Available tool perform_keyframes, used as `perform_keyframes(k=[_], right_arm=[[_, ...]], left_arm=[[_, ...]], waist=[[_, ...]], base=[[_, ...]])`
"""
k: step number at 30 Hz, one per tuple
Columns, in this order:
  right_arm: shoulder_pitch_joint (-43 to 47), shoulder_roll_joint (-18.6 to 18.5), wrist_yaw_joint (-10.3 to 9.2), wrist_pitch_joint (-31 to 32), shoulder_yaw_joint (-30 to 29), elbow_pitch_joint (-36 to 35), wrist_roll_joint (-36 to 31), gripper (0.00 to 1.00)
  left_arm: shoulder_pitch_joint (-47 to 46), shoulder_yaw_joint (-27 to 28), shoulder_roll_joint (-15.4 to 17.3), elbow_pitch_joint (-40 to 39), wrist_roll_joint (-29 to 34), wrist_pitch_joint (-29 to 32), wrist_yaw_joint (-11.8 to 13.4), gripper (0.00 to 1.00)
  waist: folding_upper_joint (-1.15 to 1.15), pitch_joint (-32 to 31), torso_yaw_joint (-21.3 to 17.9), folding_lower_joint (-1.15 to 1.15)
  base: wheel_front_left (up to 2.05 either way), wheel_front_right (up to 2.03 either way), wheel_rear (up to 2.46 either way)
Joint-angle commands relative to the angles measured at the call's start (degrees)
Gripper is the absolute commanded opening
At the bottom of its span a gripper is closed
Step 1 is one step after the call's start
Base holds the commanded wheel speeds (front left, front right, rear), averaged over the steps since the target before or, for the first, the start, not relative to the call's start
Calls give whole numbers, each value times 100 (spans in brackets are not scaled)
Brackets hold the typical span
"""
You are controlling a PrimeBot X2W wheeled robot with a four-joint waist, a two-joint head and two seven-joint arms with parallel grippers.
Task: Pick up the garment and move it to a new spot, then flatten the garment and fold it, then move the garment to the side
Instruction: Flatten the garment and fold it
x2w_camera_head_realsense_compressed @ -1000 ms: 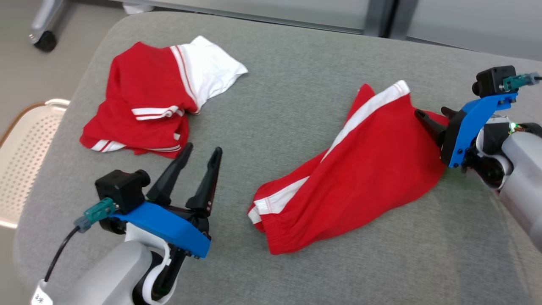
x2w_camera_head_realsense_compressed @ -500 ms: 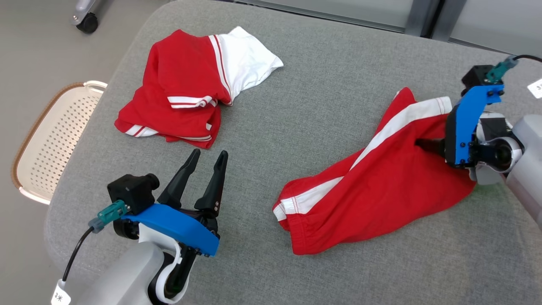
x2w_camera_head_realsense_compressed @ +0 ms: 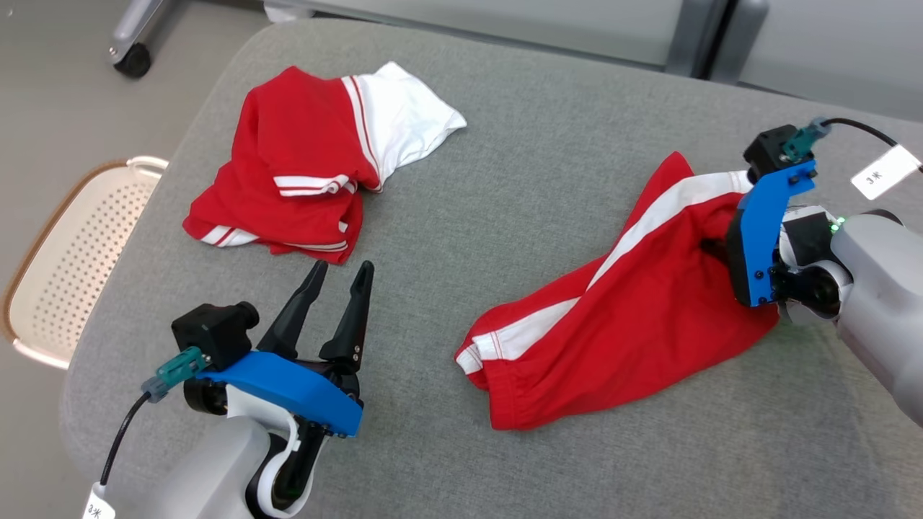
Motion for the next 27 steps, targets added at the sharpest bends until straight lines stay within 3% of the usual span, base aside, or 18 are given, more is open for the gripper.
perform_keyframes(k=[1, 13, 27], right_arm=[[87, -23, -7, -106, -40, 52, 50, 0], [904, -72, -4, -1269, -497, -76, 694, 0], [1933, -65, -4, -2311, -1031, 314, 1174, 0]], left_arm=[[45, 51, 19, 14, 24, -27, 20, 100], [571, 833, 108, -62, 620, -28, 360, 100], [1067, 1374, -25, -214, 1042, -27, 391, 100]], waist=[[-3, -108, -95, -2], [-3, -687, -995, -2], [-3, -950, -1960, -2]], base=[[0, 0, 0], [0, 0, 0], [0, 0, 0]])
